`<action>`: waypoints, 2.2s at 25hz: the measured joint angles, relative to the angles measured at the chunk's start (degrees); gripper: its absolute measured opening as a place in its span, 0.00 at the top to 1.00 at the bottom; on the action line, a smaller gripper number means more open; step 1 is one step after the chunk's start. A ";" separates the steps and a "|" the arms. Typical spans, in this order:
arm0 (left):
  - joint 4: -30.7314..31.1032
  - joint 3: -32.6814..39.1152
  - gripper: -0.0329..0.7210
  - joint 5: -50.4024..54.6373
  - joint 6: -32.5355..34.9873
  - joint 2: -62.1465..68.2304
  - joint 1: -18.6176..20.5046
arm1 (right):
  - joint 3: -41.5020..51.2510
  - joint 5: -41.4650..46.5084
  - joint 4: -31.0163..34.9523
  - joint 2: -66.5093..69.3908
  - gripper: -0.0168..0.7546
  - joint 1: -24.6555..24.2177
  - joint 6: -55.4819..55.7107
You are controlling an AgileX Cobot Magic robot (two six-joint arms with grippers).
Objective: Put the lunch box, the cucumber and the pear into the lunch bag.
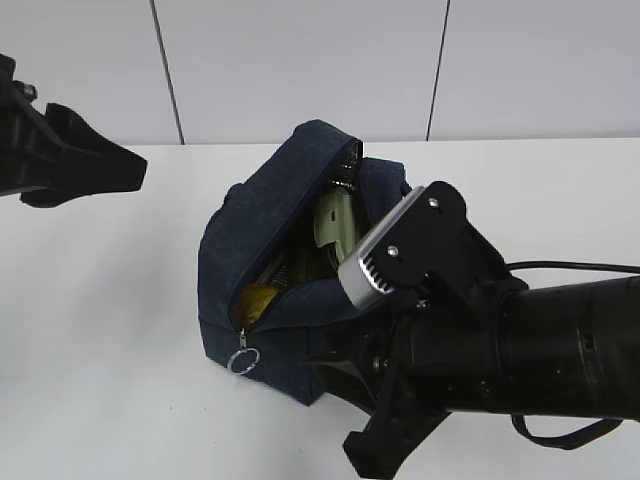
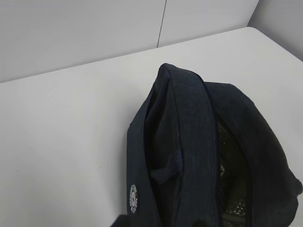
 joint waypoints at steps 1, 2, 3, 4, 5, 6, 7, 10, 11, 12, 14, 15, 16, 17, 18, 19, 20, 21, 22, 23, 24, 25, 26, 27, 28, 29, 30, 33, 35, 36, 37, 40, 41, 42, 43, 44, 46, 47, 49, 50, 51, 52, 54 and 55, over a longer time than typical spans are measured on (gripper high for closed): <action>0.00 0.00 0.62 0.00 0.00 0.00 0.00 | 0.00 0.00 0.00 0.00 0.67 0.00 0.12; 0.00 0.00 0.62 0.00 0.00 0.00 0.00 | 0.00 0.00 0.00 0.00 0.67 0.00 0.38; 0.00 0.00 0.63 0.00 0.00 0.00 0.00 | 0.00 0.00 0.00 0.00 0.67 0.00 0.63; 0.00 0.00 0.63 0.00 0.00 0.06 0.00 | 0.00 0.00 0.00 0.00 0.67 0.00 0.75; 0.00 0.00 0.63 0.00 0.00 0.06 0.00 | 0.00 -0.13 0.00 0.00 0.67 0.03 1.00; 0.00 0.00 0.63 0.00 0.00 0.06 0.00 | -0.10 -0.89 -1.12 0.00 0.67 0.34 2.65; 0.00 0.00 0.63 0.00 0.00 0.06 0.00 | -0.49 -2.66 -3.43 0.00 0.67 1.22 5.56; 0.00 0.00 0.63 0.00 0.00 0.06 0.00 | -1.65 -12.04 -14.46 -0.34 0.67 5.21 18.45; 0.00 0.00 0.63 0.00 0.00 0.06 0.00 | -1.75 -15.83 -19.50 -0.33 0.67 6.77 24.17; 0.00 0.00 0.63 0.00 0.00 0.06 0.00 | -1.75 -18.26 -26.64 -0.33 0.67 8.61 29.30; 0.00 0.00 0.63 0.00 0.00 0.06 0.00 | -0.53 -22.33 -43.50 -0.33 0.67 11.99 44.39; 0.00 0.00 0.63 0.00 0.00 0.06 0.00 | 0.74 -24.12 -50.68 -0.05 0.67 13.78 51.74; 0.00 0.00 0.63 0.00 0.00 0.06 0.00 | 2.87 -26.64 -59.16 0.66 0.67 15.15 61.05; 0.00 0.00 0.63 0.00 0.00 0.06 0.00 | 5.38 -29.29 -67.28 1.60 0.67 15.91 70.42; 0.00 0.00 0.63 0.00 0.00 0.06 0.00 | 7.34 -31.62 -73.36 3.08 0.67 16.13 79.06; 0.00 0.00 0.63 0.00 0.00 0.06 0.00 | 9.01 -33.01 -78.72 4.80 0.67 16.37 84.70; 0.00 0.00 0.63 0.00 0.00 0.06 0.00 | 9.78 -34.48 -81.89 6.58 0.67 16.37 89.06; 0.00 0.00 0.63 0.02 0.00 0.06 0.00 | 9.93 -36.05 -83.54 8.10 0.67 16.37 91.62; 0.00 0.00 0.63 0.02 0.00 0.06 0.00 | 9.93 -37.74 -84.62 10.00 0.67 16.42 92.92; 0.00 0.00 0.63 0.02 0.00 0.06 0.00 | 9.79 -40.15 -84.90 11.91 0.67 16.42 93.93; 0.00 0.00 0.63 0.02 0.00 0.06 0.00 | 9.35 -42.82 -85.11 13.53 0.67 16.42 94.55; 0.00 0.00 0.63 0.02 0.00 0.06 0.00 | 8.87 -45.11 -85.14 15.46 0.67 16.42 94.86; 0.00 0.00 0.63 0.02 0.00 0.06 0.00 | 8.18 -47.67 -85.14 17.28 0.66 16.42 95.12; 0.00 0.00 0.63 0.02 0.00 0.06 0.00 | 7.38 -49.85 -85.14 18.98 0.65 16.42 95.25; 0.00 0.00 0.63 0.02 0.00 0.06 0.00 | 6.55 -51.49 -85.14 20.31 0.63 16.42 95.68; 0.00 0.00 0.63 0.02 0.00 0.06 0.00 | 5.85 -52.41 -85.25 21.72 0.61 16.42 96.12; 0.00 0.00 0.63 0.02 0.00 0.06 0.00 | 5.00 -53.16 -85.25 22.94 0.58 16.42 96.69; 0.00 0.00 0.63 0.02 0.00 0.06 0.00 | 2.58 -53.86 -84.08 25.61 0.50 16.42 98.41; 0.00 0.00 0.63 0.02 0.00 0.06 0.00 | 0.74 -53.98 -82.49 26.88 0.47 16.42 99.13; 0.00 0.00 0.63 0.02 0.00 0.06 0.00 | -0.03 -53.98 -81.73 27.54 0.47 16.42 99.38; 0.00 0.00 0.63 0.02 0.00 0.06 0.00 | -0.95 -53.98 -81.31 28.19 0.46 16.42 99.49; 0.00 0.00 0.63 0.02 0.00 0.06 0.00 | -3.53 -53.23 -79.59 30.10 0.46 16.42 99.61; 0.00 0.00 0.63 0.02 0.00 0.06 0.00 | -4.24 -52.76 -78.54 30.83 0.46 16.42 99.61; 0.00 0.00 0.63 0.02 0.00 0.06 0.00 | -4.76 -52.20 -77.64 31.46 0.45 16.42 99.61; 0.00 0.00 0.63 0.02 0.00 0.06 0.00 | -5.22 -51.90 -76.52 32.13 0.45 16.42 99.61; 0.00 0.00 0.63 0.02 0.00 0.06 0.00 | -5.60 -51.50 -75.61 32.71 0.45 16.42 99.61; 0.00 0.00 0.63 0.02 0.00 0.06 0.00 | -6.10 -50.97 -74.48 33.27 0.45 16.42 99.61; 0.00 0.00 0.63 0.02 0.00 0.06 0.00 | -6.37 -50.87 -74.16 33.54 0.45 16.42 99.61; 0.00 0.00 0.63 0.02 0.00 0.06 0.00 | -6.59 -50.60 -73.90 33.61 0.45 16.42 99.61; 0.00 0.00 0.63 0.02 0.00 0.06 0.00 | -6.71 -50.52 -73.49 33.61 0.45 16.42 99.61; 0.00 0.00 0.63 0.02 0.00 0.06 0.00 | -6.71 -50.52 -72.89 33.65 0.45 16.42 99.61; 0.00 0.00 0.63 0.02 0.00 0.06 0.00 | -6.71 -50.52 -72.43 33.75 0.45 16.42 99.61; 0.00 0.00 0.63 0.02 0.00 0.06 0.00 | -6.78 -50.46 -72.10 34.36 0.45 16.42 99.61; 0.00 0.00 0.63 0.02 0.00 0.06 0.00 | -6.92 -50.46 -71.98 34.76 0.45 16.42 99.61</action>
